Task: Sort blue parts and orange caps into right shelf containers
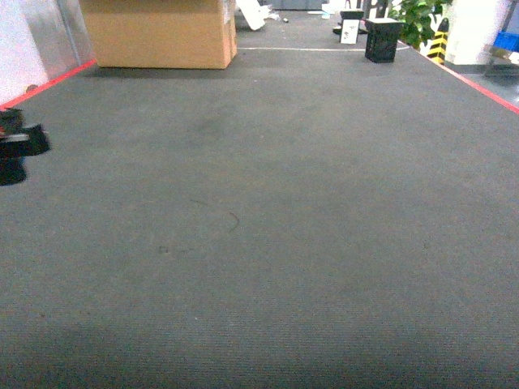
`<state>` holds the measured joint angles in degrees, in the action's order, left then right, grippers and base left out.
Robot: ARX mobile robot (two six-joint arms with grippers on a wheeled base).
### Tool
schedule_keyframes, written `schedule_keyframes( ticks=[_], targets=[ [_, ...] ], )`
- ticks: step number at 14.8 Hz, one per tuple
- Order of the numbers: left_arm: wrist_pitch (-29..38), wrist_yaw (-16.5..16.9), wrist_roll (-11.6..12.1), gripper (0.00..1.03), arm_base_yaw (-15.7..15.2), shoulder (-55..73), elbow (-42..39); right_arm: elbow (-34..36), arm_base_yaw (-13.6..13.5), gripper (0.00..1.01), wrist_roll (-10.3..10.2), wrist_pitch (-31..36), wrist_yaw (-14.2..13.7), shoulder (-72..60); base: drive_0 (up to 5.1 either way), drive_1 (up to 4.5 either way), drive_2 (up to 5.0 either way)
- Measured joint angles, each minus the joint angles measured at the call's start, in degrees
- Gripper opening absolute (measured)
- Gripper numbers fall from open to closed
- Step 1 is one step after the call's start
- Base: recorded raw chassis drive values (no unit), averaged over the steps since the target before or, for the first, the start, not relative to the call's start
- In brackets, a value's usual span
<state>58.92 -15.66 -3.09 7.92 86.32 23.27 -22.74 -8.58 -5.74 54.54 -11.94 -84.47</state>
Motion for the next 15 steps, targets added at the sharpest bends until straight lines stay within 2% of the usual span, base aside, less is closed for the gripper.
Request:
schedule_keyframes(
  ticks=[2, 3, 4, 5, 7, 8, 9, 10, 11, 12, 13, 15],
  targets=[
    [-5.84, -0.52, 1.64, 0.44, -1.9, -14.47, -5.16, 4.79, 0.42, 0.45, 0.83, -5.55, -0.7, 13.99, 0.0, 0.0, 0.0],
    [-10.14, -1.33, 1.62, 0.44, -2.16, -24.09, -7.23, 6.25, 0.72, 0.45, 1.55, -8.59, -1.14, 22.84, 0.0, 0.0, 0.0],
    [-12.31, -2.82, 2.08, 0.44, -1.27, -31.12, -8.61, 6.69, 0.74, 0.45, 1.77, -11.78, -1.44, 29.03, 0.0, 0.0, 0.0],
    [-13.53, -2.71, 2.01, 0.44, 0.0, -35.69, -9.29, 6.8, 0.28, 0.45, 1.81, -14.8, -1.57, 32.74, 0.0, 0.0, 0.0],
    [-13.09, -2.14, 2.01, 0.44, 0.74, -37.46, -9.49, 7.04, -0.07, 0.45, 1.99, -15.17, -1.68, 33.14, 0.0, 0.0, 0.0],
    [-22.51, 1.95, 2.08, 0.44, -1.09, -38.86, -8.5, 7.08, 0.61, 0.45, 2.84, -18.82, 0.22, 33.88, 0.0, 0.0, 0.0],
    [-28.83, 8.5, 2.12, 0.44, -2.38, -42.42, -9.75, 8.94, 1.84, 0.45, 4.02, -21.14, 4.79, 36.5, 0.0, 0.0, 0.0],
    [-29.7, 10.51, 2.12, 0.44, -2.95, -45.31, -11.69, 11.1, 2.69, 0.45, 4.42, -21.33, 5.97, 39.01, 0.0, 0.0, 0.0],
    [-30.14, 14.67, 2.16, 0.44, -6.05, -47.19, -13.07, 12.57, 3.23, 0.45, 4.63, -21.66, 6.51, 41.13, 0.0, 0.0, 0.0],
    [-30.62, 15.32, 2.16, 0.44, -7.82, -48.48, -14.32, 13.7, 4.33, 0.45, 4.76, -22.25, 7.67, 42.8, 0.0, 0.0, 0.0],
    [-31.17, 14.88, 2.16, 0.44, -8.24, -50.05, -15.52, 15.1, 7.76, 0.45, 4.98, -23.06, 11.17, 44.54, 0.0, 0.0, 0.0],
    [-32.61, 15.61, 2.19, 0.43, -7.82, -53.44, -17.33, 16.94, 8.85, 0.45, 5.16, -24.74, 11.74, 48.35, 0.0, 0.0, 0.0]
  ],
)
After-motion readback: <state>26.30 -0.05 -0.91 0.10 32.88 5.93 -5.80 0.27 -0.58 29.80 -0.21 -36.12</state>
